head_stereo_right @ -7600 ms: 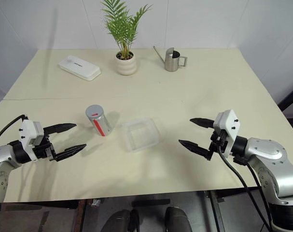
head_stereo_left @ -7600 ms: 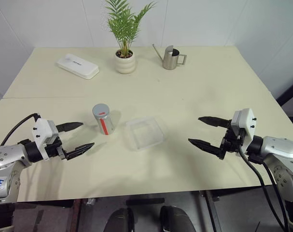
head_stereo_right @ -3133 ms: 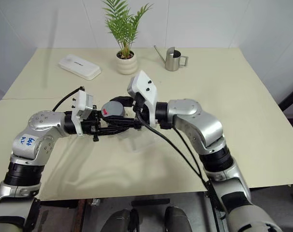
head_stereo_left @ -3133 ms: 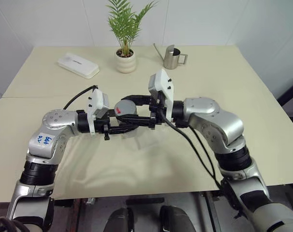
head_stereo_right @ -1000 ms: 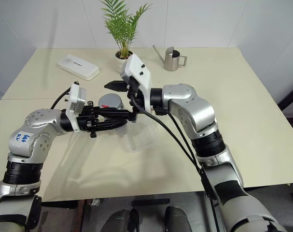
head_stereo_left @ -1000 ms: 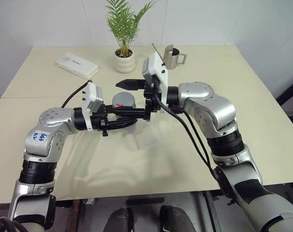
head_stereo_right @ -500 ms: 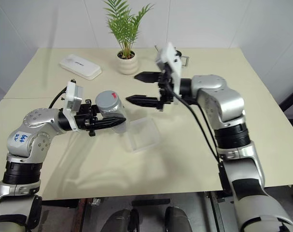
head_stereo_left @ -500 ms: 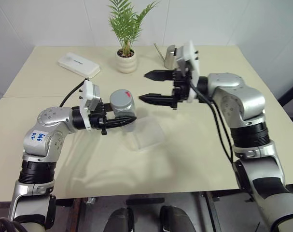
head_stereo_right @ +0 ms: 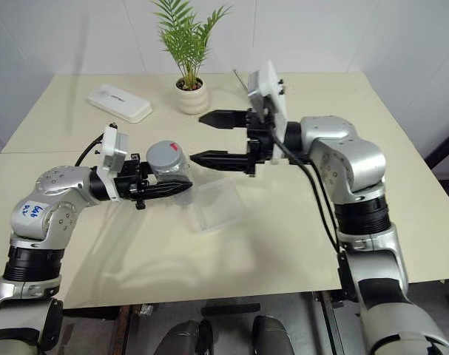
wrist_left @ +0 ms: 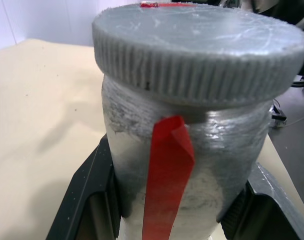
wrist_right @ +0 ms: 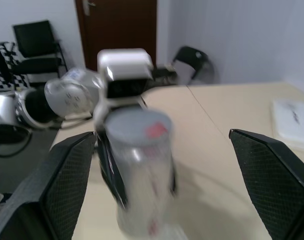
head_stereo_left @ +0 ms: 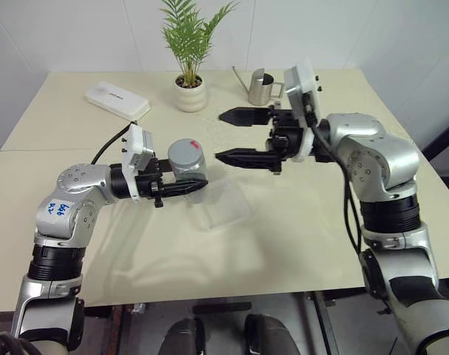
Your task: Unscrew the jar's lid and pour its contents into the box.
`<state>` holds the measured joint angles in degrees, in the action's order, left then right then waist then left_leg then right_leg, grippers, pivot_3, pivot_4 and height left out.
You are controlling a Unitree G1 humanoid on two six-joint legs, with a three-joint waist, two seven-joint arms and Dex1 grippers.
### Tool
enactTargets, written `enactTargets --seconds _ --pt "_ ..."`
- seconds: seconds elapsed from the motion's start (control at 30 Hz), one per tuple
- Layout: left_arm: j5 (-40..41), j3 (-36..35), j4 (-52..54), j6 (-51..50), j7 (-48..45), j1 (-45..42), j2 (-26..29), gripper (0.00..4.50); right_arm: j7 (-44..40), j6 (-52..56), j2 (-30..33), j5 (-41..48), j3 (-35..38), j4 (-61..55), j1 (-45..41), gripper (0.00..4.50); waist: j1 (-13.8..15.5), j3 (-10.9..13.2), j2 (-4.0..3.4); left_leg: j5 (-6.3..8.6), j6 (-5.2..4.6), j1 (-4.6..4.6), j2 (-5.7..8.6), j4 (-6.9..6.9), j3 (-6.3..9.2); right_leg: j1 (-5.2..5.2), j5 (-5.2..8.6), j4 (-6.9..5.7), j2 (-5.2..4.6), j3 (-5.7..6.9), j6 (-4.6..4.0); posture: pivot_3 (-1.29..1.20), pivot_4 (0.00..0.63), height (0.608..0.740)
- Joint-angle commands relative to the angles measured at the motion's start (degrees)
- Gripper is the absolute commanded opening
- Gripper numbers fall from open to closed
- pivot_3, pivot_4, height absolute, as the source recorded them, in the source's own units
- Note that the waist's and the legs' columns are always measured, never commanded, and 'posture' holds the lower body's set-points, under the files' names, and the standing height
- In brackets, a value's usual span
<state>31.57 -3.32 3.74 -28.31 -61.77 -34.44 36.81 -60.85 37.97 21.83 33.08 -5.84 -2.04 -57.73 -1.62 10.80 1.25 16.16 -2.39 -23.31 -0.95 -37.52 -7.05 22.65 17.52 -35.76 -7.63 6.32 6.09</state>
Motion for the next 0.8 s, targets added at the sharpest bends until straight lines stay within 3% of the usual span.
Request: enactTargets --seconds 0.03,0.47,0.8 --pt "-0.45 0.04 0.76 0.95 0.0 -0.89 0.19 1.97 4.18 0.02 -2.83 -1.24 -1.81 -3.24 -0.76 4.47 -0.02 0.0 0.0 0.0 0.0 0.0 0.0 0.0 0.01 0.0 0.0 -0.02 0.0 -0.01 0.0 0.0 0.15 0.74" --pt "-0.33 0.44 1.51 0.93 1.13 -1.14 -0.82 1.97 7.16 -1.1 -7.04 -3.9 -5.06 -1.43 -1.52 4.47 -0.02 0.0 0.0 0.0 -0.01 -0.01 0.06 0.06 0.08 0.01 0.0 -0.04 0.05 0.01 0.0 0.0 0.15 0.74" --pt "-0.11 0.07 2.17 1.18 1.77 -0.67 -0.89 1.97 4.57 -3.57 -3.23 -5.67 -3.22 2.56 -1.06 4.47 -0.02 0.0 0.0 0.0 -0.01 -0.01 0.07 0.06 0.08 0.01 0.0 -0.04 0.06 0.0 0.0 0.0 0.15 0.74"
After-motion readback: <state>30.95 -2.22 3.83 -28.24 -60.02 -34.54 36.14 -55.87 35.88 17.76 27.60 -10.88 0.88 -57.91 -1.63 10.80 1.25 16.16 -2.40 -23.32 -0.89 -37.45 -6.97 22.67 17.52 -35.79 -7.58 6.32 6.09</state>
